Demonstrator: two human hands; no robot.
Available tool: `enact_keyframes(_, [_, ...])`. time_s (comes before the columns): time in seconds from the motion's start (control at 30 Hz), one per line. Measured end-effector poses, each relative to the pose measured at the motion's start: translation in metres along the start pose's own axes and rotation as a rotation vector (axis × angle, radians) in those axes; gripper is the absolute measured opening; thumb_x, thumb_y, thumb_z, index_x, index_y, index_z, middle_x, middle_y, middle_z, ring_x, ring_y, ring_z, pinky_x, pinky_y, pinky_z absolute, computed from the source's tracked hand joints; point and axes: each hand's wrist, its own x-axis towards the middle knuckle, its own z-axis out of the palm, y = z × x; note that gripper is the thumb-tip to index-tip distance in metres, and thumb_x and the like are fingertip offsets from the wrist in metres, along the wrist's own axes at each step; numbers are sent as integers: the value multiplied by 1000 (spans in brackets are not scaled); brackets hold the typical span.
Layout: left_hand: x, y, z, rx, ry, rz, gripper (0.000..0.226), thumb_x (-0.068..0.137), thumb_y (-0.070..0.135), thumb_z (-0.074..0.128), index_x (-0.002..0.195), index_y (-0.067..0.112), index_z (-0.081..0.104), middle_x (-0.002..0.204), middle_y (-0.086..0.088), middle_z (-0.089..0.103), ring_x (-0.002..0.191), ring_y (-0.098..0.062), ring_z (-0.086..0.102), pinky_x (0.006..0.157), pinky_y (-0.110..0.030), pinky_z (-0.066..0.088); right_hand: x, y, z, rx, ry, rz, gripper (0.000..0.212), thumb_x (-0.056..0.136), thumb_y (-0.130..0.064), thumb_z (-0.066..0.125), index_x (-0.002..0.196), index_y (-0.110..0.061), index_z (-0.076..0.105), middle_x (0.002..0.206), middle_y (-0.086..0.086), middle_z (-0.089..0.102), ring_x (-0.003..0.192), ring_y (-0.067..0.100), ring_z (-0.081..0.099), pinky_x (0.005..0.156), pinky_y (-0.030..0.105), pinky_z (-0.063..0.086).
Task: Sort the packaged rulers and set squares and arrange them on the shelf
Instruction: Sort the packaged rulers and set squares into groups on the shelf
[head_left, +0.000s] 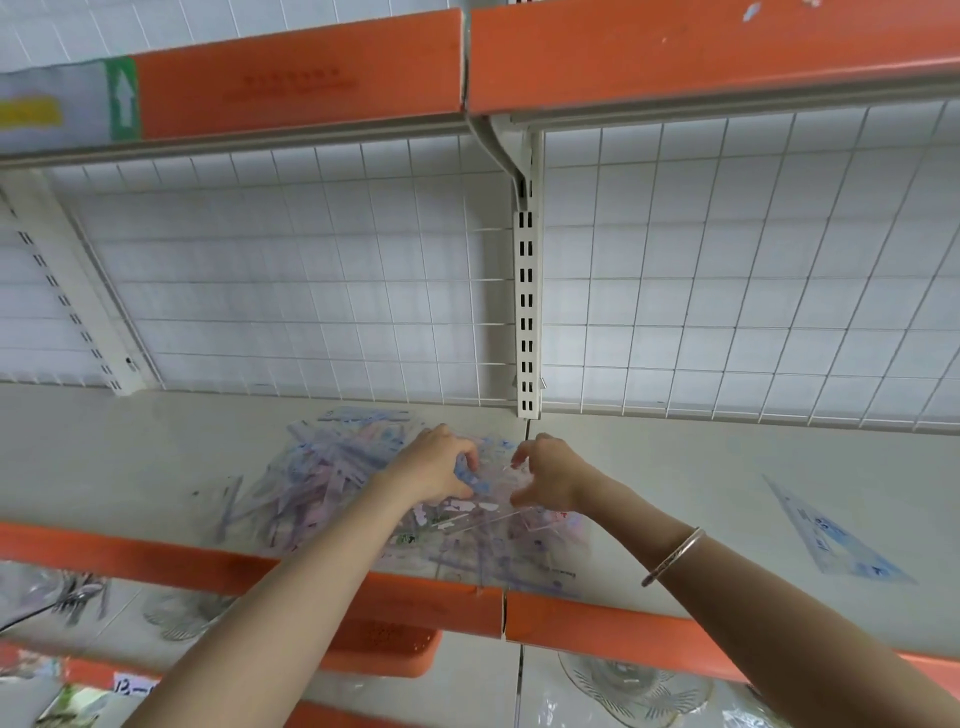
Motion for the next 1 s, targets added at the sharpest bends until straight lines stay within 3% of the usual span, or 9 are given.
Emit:
enact_keyframes(0.17, [1, 1, 0, 15, -4, -27, 32, 81, 30, 72, 109, 22, 59, 120, -1, 44, 117, -20, 39, 93, -36, 41, -5, 16, -19, -54, 25, 55, 51, 71, -25, 75, 114, -13, 50, 107, 3, 59, 89, 21, 52, 73, 29, 44])
enact_keyframes(0.3, [4, 3, 0, -1, -19, -49, 34, 78, 26, 76, 108, 20, 61, 117, -1, 46, 117, -21, 42, 86, -30, 37, -16, 29, -37, -159, 85, 119, 48, 74, -28, 71, 114, -16, 46, 90, -8, 47, 84, 18, 48, 69, 28, 37])
enact_keyframes(0.43, [8, 8, -2, -57, -40, -96, 36, 76, 13, 78, 108, 17, 63, 130, -4, 49, 112, -21, 51, 81, -26, 39, -22, 40, -46, -168, 150, 158, 44, 75, -26, 68, 111, -16, 45, 72, -13, 40, 79, 20, 49, 69, 28, 35])
enact_keyframes(0.53, [10, 10, -2, -97, -37, -140, 35, 76, 3, 75, 103, 19, 60, 127, -6, 52, 106, -22, 56, 78, -29, 46, -24, 44, -47, -166, 176, 175, 42, 75, -25, 67, 109, -17, 44, 70, -12, 39, 78, 21, 47, 71, 28, 33])
enact_keyframes(0.6, [11, 9, -2, -140, -30, -167, 39, 77, -2, 72, 101, 21, 51, 119, -10, 57, 93, -24, 59, 72, -34, 49, -24, 45, -47, -162, 212, 198, 40, 74, -23, 65, 107, -17, 43, 71, -10, 42, 78, 22, 47, 73, 28, 32])
enact_keyframes(0.73, [10, 4, 2, -199, -31, -169, 46, 81, 2, 68, 114, 20, 41, 111, -8, 58, 77, -18, 54, 58, -27, 44, -22, 45, -44, -92, 293, 240, 38, 74, -25, 64, 103, -17, 40, 76, -5, 50, 77, 23, 50, 72, 30, 34])
enact_keyframes(0.83, [8, 0, 3, -216, 29, -200, 51, 81, 14, 72, 123, 18, 43, 114, -4, 54, 85, -18, 56, 69, -31, 50, -20, 40, -40, 11, 301, 243, 39, 74, -27, 66, 101, -16, 39, 71, -8, 45, 76, 22, 50, 71, 31, 35])
enact_keyframes(1.0, [7, -14, 2, -85, 105, -315, 57, 85, 38, 66, 133, 16, 43, 137, -8, 44, 124, -26, 41, 97, -37, 41, -13, 27, -27, 127, 284, 219, 41, 78, -37, 67, 101, -14, 42, 78, -4, 50, 77, 21, 50, 72, 33, 37])
